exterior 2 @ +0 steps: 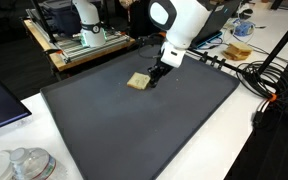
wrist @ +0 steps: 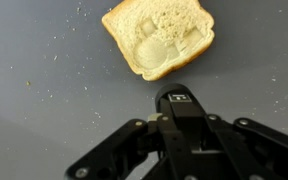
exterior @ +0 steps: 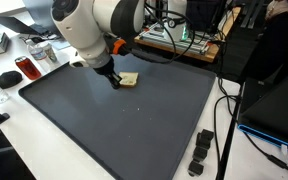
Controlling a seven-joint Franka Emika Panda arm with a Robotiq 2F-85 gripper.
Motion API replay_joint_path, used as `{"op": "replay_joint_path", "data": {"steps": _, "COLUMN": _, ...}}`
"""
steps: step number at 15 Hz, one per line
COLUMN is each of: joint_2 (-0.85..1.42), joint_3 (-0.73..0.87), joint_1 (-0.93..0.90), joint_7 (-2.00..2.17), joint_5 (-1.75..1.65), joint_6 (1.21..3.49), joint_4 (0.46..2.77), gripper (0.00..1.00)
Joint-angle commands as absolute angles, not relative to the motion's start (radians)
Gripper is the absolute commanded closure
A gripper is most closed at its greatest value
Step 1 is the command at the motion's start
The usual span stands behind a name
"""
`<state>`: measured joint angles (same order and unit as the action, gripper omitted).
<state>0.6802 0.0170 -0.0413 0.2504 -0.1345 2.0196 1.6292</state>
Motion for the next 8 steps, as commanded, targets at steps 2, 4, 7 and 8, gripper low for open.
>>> {"op": "replay_joint_path", "data": {"steps": 2, "joint_2": 0.734, "joint_3": 0.004, "joint_1": 0.038, "joint_7": 0.117, "joint_5": -0.017, "joint_6": 1.957, "joint_4": 1.529, "gripper": 0.95}}
{"op": "replay_joint_path", "data": {"steps": 4, "joint_2": 0.729, "joint_3": -0.004, "joint_1": 0.080, "joint_7": 0.056, "joint_5": 0.037, "joint_6": 1.962, "joint_4": 1.536, "gripper": 0.95}}
{"op": "replay_joint_path", "data": {"steps": 7, "joint_2": 0.697, "joint_3": -0.016, "joint_1": 0.153, "joint_7": -0.062, "joint_5": 0.122, "joint_6": 1.996, "joint_4": 1.592, "gripper": 0.95}}
{"op": "replay_joint_path", "data": {"steps": 8, "joint_2": 0.691, "joint_3": -0.019, "joint_1": 0.174, "joint_7": -0.098, "joint_5": 0.147, "joint_6": 1.999, "joint_4": 1.604, "gripper": 0.95}}
